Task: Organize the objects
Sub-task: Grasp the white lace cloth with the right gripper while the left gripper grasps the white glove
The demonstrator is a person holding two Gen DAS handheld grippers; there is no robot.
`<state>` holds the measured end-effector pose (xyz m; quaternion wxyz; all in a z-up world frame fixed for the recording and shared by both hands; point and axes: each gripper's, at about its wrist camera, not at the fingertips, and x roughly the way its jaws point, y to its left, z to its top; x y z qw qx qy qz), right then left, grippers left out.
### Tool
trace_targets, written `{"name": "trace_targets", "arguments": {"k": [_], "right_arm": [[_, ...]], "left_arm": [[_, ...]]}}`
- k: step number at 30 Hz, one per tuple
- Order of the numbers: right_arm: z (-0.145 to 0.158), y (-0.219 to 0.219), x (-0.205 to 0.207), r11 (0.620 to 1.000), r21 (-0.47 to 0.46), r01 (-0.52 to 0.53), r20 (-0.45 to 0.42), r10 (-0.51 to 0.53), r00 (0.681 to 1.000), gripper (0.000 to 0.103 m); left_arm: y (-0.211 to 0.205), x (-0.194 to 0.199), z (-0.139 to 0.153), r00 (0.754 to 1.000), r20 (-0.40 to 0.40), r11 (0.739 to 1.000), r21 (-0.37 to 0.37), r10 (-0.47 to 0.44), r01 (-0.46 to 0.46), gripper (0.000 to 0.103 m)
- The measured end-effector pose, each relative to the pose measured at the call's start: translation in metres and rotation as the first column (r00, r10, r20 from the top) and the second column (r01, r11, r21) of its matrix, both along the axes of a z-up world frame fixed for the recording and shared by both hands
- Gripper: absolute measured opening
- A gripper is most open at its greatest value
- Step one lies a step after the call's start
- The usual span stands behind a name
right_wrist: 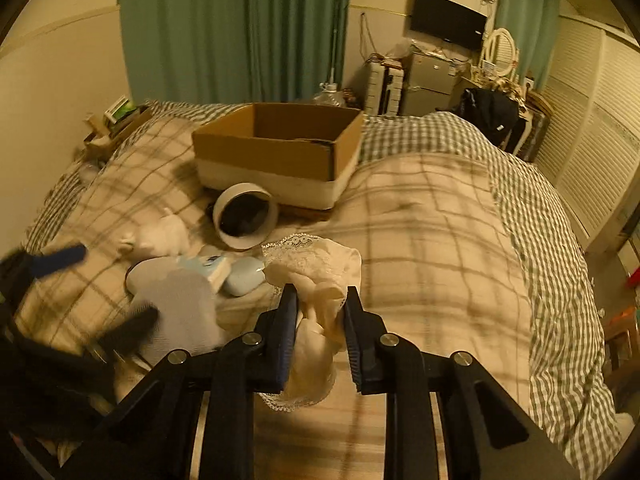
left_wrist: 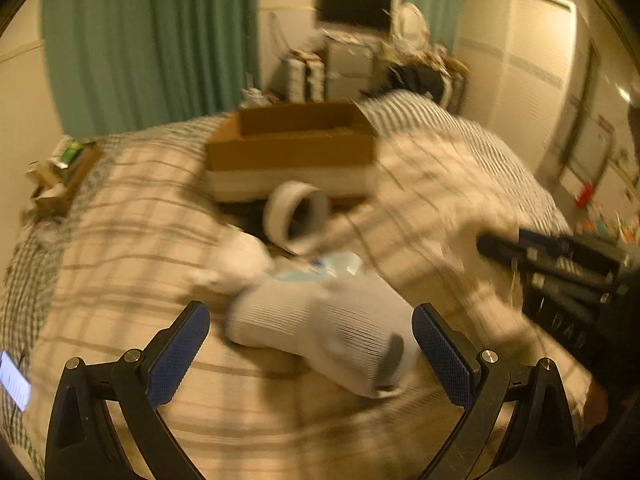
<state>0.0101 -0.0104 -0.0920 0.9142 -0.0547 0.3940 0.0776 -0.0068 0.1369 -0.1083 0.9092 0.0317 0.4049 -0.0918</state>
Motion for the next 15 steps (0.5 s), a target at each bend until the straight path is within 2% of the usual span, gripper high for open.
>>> {"name": "trace_targets", "arguments": {"k": [2,4,6,7,8,9,11,13,15], "right_arm": [[0.0,-0.004,0.001,1.0,0.001,0.006,-0.003,-0.006,1.0,0.022],[0.0,-0.007,0.0,1.0,0.003,0.006,-0.005,-0.006,1.0,0.022],[0.001,-0.009,-0.002,1.0,0.007,0.005,-0.005,-0.005,1.0,0.022],[0.002,-0.01,-0.003,1.0,0.008,0.004,-0.003,-0.004,1.0,0.022],[0.003,-0.009,-0.003,1.0,0.008,0.001,0.0,-0.001,1.0,0.022],[0.005,-0.007,-0.005,1.0,0.009,-0.003,0.005,0.002,1.0,0.022],[0.01,-0.004,-0.007,1.0,0.011,-0.011,0.02,0.011,1.0,0.022],[0.016,-0.002,-0.011,1.0,0.014,-0.018,0.034,0.018,0.999,0.022],[0.022,-0.001,-0.014,0.999,0.019,-0.028,0.05,0.027,0.998,0.022]], "left_arm": [[-0.017,0.005,-0.014,0.999,-0.044,0.998,0.06,-0.032,0.034,0.103],[-0.024,0.009,-0.021,0.996,-0.064,0.996,0.06,-0.058,0.062,0.103],[-0.025,0.015,-0.028,0.992,-0.101,0.996,0.027,-0.077,0.08,0.098],[-0.023,0.017,-0.031,0.988,-0.117,0.995,-0.007,-0.1,0.1,0.088],[-0.021,0.017,-0.031,0.986,-0.124,0.994,-0.028,-0.109,0.107,0.082],[-0.019,0.016,-0.031,0.987,-0.121,0.994,-0.042,-0.109,0.104,0.08],[-0.016,0.012,-0.025,0.988,-0.106,0.993,-0.051,-0.115,0.11,0.063],[-0.015,0.004,-0.016,0.99,-0.079,0.992,-0.049,-0.116,0.113,0.055],[-0.012,-0.001,-0.002,0.991,-0.048,0.992,-0.053,-0.121,0.119,0.052]]}}
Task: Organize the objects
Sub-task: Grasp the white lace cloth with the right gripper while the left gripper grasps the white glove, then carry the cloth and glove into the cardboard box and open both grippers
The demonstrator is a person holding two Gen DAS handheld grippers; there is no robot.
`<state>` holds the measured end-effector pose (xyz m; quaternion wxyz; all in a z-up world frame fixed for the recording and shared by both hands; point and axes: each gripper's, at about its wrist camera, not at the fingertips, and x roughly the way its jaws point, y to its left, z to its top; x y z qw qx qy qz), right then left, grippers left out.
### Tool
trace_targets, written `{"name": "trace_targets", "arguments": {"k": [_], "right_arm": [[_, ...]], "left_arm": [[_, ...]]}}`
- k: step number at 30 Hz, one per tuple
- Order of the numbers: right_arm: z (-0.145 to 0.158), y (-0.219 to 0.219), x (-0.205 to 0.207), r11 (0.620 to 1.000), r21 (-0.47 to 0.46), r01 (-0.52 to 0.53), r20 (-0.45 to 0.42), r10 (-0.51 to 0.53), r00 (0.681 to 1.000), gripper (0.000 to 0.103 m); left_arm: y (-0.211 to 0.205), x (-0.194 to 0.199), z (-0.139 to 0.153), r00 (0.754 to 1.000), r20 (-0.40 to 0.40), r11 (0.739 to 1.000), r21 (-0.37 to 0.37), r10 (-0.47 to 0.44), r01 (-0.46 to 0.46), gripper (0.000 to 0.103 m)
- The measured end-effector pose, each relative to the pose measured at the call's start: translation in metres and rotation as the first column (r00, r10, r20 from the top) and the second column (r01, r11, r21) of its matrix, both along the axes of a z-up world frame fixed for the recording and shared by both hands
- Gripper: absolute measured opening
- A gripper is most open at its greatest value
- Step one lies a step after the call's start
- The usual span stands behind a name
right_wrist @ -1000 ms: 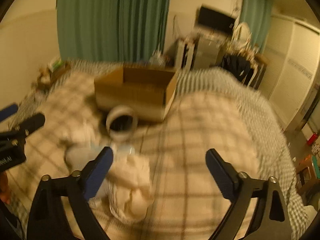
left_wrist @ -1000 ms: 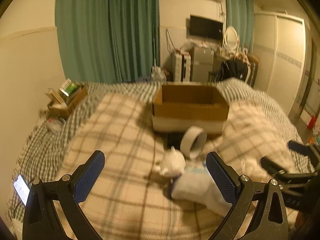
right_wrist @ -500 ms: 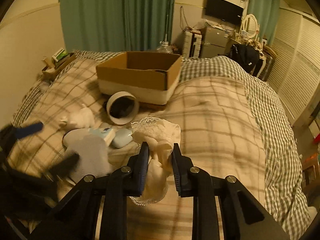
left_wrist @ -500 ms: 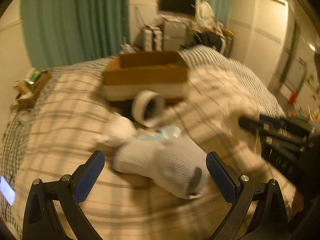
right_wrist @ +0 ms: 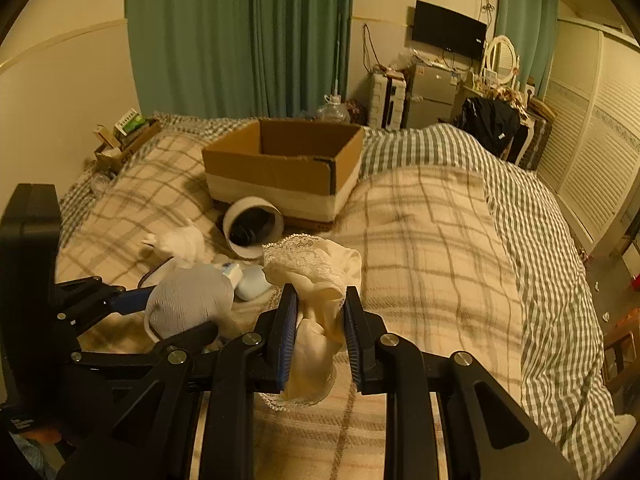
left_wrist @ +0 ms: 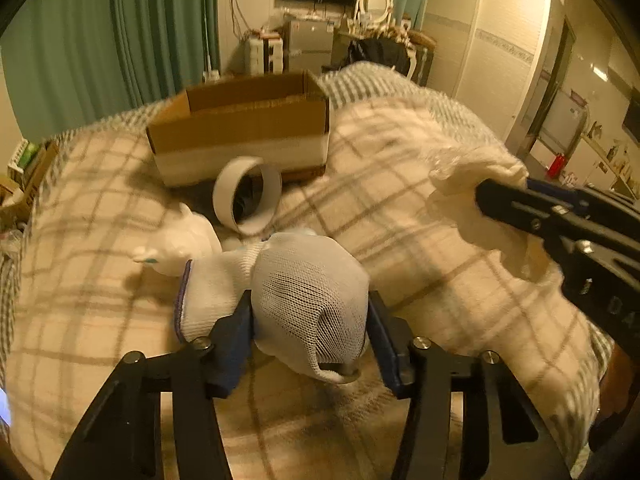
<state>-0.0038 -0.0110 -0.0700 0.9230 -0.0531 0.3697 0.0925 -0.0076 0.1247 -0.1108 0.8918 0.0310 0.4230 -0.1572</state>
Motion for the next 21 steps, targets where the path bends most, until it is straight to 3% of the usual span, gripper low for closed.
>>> {"name": "trace_targets", "arguments": {"k": [6,12,16,21], "right_arm": [[0.032,0.005,-0.001,0.999,0.008,-0.031,0.071,0.031,0.997,0.022],[0.081,0.019,0.023,0.996,-0.024,-0.091,0.174,0.094,0.98,0.022],[0.109,0.031,0.06,0.991,-0.064,-0.116,0.218,0.128,0.968,0.022],[0.122,0.042,0.118,0.988,-0.063,-0.138,0.217,0.148,0.965,0.022]], "left_arm": [[0.018,0.001,0.057,0.995,0.102,0.997,-0.073,0.002,0.005,0.05],[0.037,0.048,0.109,0.984,0.174,0.997,-0.068,0.033,-0.022,0.05],[0.041,0.091,0.127,0.978,0.203,0.998,-0.046,0.05,-0.042,0.05],[0.04,0.147,0.13,0.976,0.204,0.997,-0.033,0.068,-0.063,0.05]]}}
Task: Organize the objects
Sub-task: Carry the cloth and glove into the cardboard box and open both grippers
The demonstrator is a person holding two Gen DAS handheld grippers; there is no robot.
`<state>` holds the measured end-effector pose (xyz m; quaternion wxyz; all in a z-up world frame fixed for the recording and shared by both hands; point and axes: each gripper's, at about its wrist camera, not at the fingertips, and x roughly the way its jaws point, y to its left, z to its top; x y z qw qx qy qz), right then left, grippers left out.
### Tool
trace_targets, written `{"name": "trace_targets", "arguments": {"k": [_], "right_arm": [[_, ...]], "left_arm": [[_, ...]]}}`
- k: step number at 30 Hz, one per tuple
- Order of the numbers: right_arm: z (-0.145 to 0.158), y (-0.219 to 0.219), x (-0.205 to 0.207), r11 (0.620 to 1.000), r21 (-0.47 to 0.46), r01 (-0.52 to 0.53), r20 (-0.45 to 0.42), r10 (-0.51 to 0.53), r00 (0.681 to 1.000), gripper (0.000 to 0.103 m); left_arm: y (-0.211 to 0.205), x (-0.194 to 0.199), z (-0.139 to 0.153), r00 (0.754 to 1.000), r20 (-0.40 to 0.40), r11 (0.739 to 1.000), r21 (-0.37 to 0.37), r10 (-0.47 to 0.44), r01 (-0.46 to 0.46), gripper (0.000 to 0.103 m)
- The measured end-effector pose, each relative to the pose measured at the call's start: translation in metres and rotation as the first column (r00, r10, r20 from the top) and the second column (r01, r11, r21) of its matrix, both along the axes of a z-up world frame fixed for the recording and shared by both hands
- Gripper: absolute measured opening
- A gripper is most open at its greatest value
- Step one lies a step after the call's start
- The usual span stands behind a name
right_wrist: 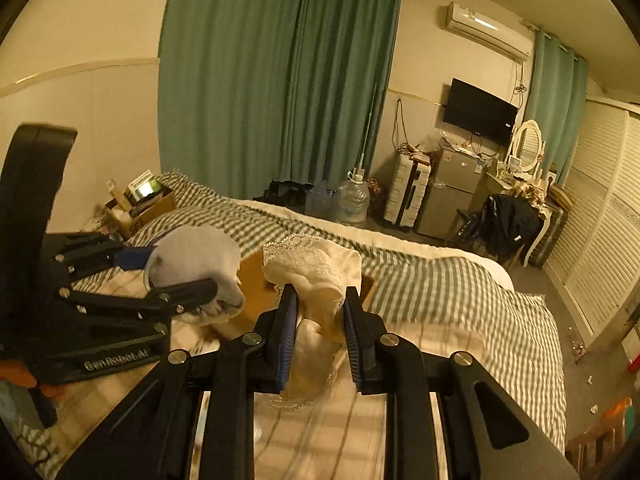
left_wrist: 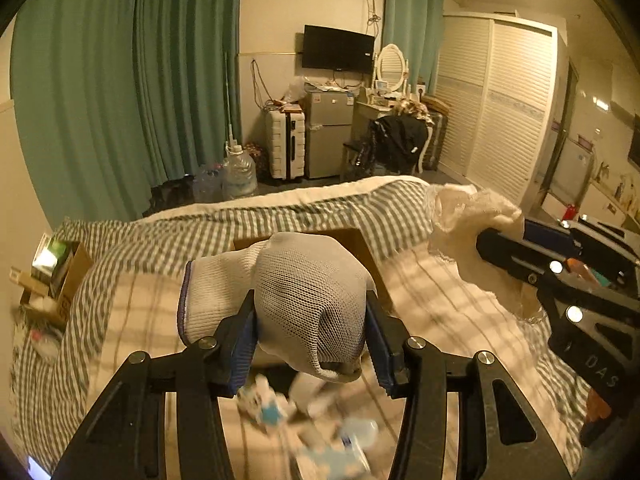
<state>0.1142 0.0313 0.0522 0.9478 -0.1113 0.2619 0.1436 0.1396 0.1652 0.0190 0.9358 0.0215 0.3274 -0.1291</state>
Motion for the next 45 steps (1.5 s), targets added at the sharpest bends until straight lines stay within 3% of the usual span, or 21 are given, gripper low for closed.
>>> {"name": "trace_targets", "arguments": {"k": [8,17,19,24,26,31,35,40,45], "right_arm": [[-0.019,0.005,0.1,0.999,0.034,-0.001,-0.082,0.004,0.997,0.018],[-0.095,0.008,0.169,0.998,0.064,-0.001,-0.205,0.014,0.979,0.014],[-0.108,0.004,0.175,0.996,0.087,-0.001,-0.211,0.019,0.977,0.014],[-0.116,-0.001,0.182,0.995,0.096,0.013,-0.206,0.007,0.979,0.044],[-0.109,-0.006,0.177,0.994,0.11,0.021,-0.19,0.0,0.982,0.061],[-0.072,-0.021,0.153,0.99,0.129,0.049,-0.143,-0.031,0.989,0.071],[-0.032,-0.026,0.112,0.993,0.097,0.074,-0.085,-0.066,0.994,0.074],[0.012,-0.029,0.052,0.993,0.085,0.085,-0.017,-0.084,0.996,0.079],[0.03,-0.025,-0.005,0.993,0.081,0.082,0.04,-0.086,0.996,0.086]], "left_arm": [[-0.002,0.08,-0.028,1.0,-0.027,0.999,0.035,0.016,-0.015,0.05],[0.003,0.147,-0.094,0.995,-0.1,0.998,0.059,0.019,-0.013,0.05],[0.003,0.152,-0.102,0.994,-0.113,0.999,0.047,0.009,-0.004,0.055],[0.001,0.154,-0.108,0.994,-0.107,0.998,0.066,0.012,-0.005,0.076],[0.004,0.15,-0.103,0.996,-0.088,0.997,0.078,0.022,-0.015,0.084],[0.012,0.128,-0.078,0.997,-0.053,0.993,0.108,0.062,-0.056,0.093],[0.028,0.095,-0.049,0.995,-0.023,0.991,0.097,0.1,-0.097,0.102],[0.049,0.045,-0.018,0.989,0.011,0.986,0.08,0.149,-0.149,0.103],[0.064,-0.011,-0.007,0.982,0.049,0.979,0.082,0.181,-0.185,0.103]]}}
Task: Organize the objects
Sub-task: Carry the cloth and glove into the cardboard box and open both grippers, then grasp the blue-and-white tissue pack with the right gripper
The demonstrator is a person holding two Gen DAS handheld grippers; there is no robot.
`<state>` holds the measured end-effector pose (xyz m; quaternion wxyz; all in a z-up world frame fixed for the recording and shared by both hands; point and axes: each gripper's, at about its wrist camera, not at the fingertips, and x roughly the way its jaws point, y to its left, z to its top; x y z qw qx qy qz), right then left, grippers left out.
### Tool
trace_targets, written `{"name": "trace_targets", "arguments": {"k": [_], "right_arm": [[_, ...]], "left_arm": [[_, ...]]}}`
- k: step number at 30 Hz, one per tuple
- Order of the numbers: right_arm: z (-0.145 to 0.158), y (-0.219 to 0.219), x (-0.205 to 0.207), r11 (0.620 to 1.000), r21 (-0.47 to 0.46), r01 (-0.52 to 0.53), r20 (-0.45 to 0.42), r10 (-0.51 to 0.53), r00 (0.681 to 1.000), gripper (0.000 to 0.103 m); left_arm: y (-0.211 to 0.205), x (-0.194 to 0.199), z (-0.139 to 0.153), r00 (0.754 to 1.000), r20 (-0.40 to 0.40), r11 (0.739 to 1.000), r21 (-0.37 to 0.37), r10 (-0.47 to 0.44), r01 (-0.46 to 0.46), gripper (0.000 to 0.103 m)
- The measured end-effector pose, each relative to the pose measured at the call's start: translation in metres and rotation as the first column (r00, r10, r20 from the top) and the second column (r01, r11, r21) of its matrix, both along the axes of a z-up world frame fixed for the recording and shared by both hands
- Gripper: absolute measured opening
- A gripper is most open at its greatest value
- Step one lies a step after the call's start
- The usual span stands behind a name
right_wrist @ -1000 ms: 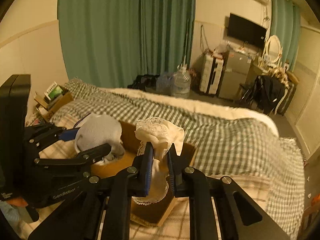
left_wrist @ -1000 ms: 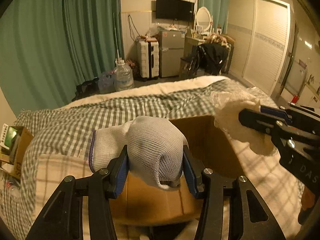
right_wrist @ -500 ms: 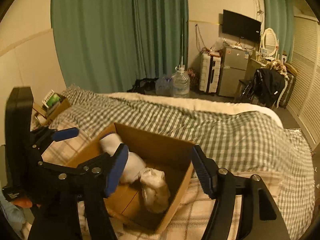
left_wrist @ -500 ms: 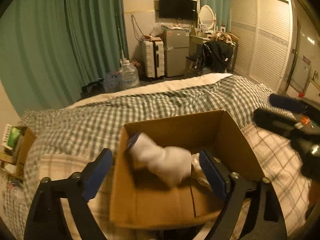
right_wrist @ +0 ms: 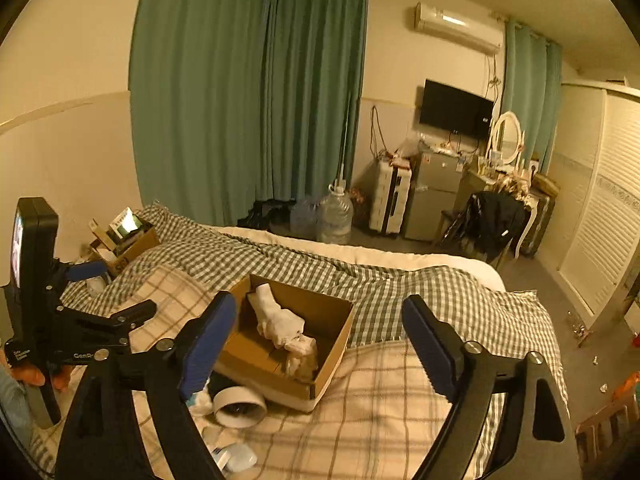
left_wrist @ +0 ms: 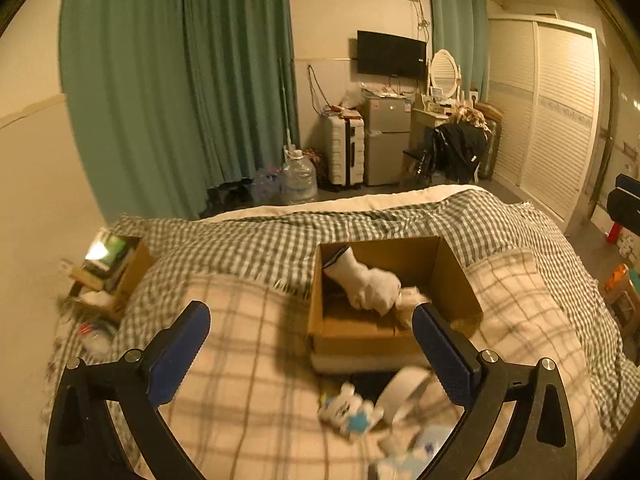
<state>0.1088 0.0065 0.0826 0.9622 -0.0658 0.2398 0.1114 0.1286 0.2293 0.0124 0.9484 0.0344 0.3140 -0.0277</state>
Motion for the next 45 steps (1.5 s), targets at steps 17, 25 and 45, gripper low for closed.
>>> {"name": "trace_targets", "arguments": {"k": [17,25,45], "right_arm": [[-0.194,0.077,-0.045,0.992,-0.011,-0.125,-0.324,0.115,0.939,0.088],[-0.246,0.103,-0.032,0.975,-0.041,-0.22,-0.464,0.176,0.868,0.088],[-0.217,0.061,-0.032,0.993,0.06,-0.104,-0.42,0.119,0.9,0.063]], "left_arm": [[0.027,-0.096,-0.115,0.978,-0.132,0.985,-0.031,0.164,-0.169,0.103],[0.034,-0.092,-0.138,0.964,-0.164,0.978,0.029,0.208,-0.207,0.103],[0.021,-0.086,-0.142,0.964,-0.204,0.985,0.009,0.172,-0.174,0.103]]}}
